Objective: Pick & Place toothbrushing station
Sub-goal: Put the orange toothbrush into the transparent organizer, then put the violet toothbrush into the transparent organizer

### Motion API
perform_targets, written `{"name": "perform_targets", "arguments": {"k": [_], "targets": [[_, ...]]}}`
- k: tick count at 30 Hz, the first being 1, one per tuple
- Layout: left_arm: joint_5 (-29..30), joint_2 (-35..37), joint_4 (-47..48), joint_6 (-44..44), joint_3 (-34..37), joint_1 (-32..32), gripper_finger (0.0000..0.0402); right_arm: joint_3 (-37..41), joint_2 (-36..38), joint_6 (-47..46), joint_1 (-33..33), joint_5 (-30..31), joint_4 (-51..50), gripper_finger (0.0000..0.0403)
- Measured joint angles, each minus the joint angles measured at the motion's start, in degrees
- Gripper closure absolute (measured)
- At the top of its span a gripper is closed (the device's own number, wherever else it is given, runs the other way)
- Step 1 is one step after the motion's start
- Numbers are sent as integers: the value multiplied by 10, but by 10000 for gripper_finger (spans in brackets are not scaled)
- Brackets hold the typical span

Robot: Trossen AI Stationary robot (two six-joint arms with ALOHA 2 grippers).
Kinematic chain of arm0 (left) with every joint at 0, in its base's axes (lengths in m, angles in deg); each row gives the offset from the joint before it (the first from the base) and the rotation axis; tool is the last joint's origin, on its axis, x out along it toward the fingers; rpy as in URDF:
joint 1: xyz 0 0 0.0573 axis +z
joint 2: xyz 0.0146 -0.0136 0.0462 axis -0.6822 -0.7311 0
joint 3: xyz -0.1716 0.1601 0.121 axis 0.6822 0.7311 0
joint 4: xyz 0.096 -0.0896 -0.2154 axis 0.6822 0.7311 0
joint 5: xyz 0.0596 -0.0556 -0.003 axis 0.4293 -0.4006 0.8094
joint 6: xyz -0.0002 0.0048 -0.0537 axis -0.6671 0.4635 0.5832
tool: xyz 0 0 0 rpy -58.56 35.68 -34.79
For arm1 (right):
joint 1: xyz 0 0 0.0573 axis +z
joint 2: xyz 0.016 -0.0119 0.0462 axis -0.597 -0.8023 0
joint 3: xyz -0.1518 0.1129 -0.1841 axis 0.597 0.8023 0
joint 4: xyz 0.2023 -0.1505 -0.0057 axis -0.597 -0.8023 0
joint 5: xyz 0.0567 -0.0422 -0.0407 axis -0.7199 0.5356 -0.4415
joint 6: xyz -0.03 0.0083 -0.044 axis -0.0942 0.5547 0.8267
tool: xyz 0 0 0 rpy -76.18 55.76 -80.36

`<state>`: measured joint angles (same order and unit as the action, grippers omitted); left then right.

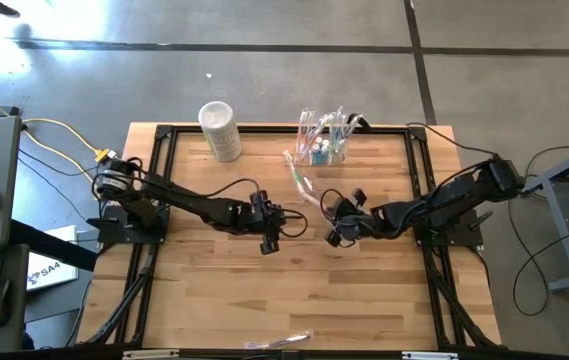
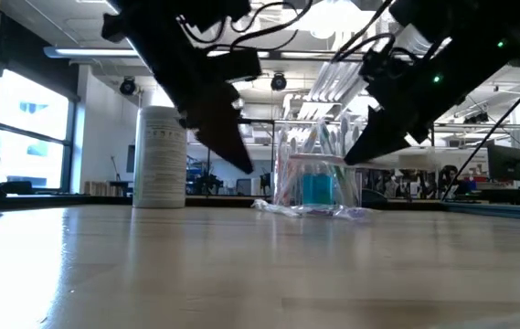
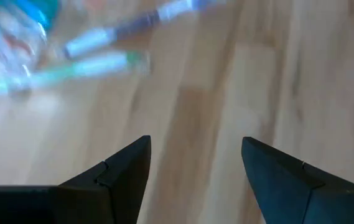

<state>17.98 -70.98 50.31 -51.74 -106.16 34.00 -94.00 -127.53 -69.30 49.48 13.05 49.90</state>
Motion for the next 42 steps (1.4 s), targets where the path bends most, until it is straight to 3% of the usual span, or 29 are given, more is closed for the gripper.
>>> {"name": "perform_targets", "arguments": {"k": [4,11,16,25,33,37,42], "targets": [[73,-12,-64,-77,0,-13,158,0,7,-15,21,-28,17,374],[192,-14,-184,-331,-1,-82,158,-1,9,-32,27,-54,38,400],[192,-14,-248,-474,-1,-106,158,-1,9,-41,27,-55,43,402],[190,-14,-243,-431,-1,-101,158,-1,7,-59,42,-11,11,403],[189,-14,-236,-424,-1,-101,158,-1,-17,-58,4,5,-12,390],[189,-14,-225,-396,-1,-101,158,0,-31,-55,-36,28,-49,361],[187,-14,-223,-383,-1,-101,158,-1,-33,-53,-87,18,-70,294]]}}
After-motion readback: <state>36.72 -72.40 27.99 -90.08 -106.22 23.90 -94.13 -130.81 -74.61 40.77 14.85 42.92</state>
